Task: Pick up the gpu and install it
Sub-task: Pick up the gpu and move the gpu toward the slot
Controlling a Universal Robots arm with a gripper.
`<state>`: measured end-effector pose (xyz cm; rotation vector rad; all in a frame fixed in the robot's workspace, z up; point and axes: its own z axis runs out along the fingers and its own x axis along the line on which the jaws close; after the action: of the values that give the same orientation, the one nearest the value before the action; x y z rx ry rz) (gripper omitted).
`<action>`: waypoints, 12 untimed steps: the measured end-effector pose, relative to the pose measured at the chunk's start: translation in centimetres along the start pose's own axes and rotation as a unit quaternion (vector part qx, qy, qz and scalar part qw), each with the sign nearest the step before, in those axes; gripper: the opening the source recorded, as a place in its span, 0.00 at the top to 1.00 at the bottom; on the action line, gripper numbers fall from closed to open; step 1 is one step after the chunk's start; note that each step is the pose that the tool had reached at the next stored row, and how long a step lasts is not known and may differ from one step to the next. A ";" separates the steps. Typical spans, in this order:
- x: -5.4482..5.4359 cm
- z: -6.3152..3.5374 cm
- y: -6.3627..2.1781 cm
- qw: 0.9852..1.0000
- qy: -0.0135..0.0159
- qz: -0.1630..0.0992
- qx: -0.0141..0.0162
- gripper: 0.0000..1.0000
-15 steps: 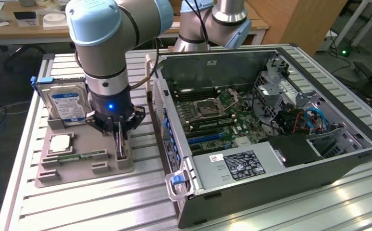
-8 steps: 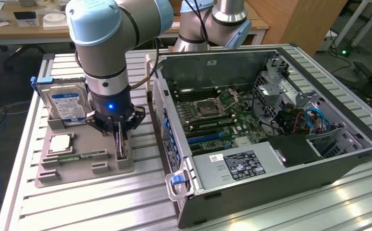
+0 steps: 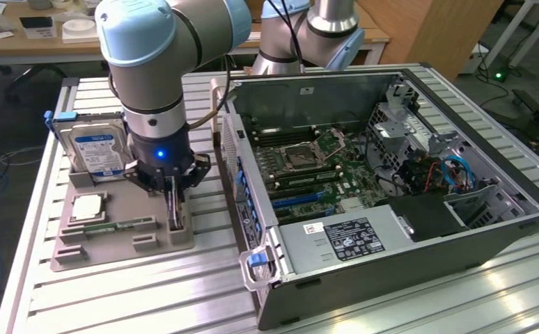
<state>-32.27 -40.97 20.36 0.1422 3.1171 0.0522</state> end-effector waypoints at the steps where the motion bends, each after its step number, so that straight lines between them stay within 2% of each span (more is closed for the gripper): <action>1: 0.0 -0.01 0.00 1.000 0.000 0.000 0.000 0.72; 4: 0.0 -0.71 0.03 1.000 0.000 0.000 -0.001 0.72; 12: -0.1 -4.29 0.15 1.000 0.000 0.000 -0.002 0.72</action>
<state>-32.27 -40.97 24.65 0.1422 3.1171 0.0578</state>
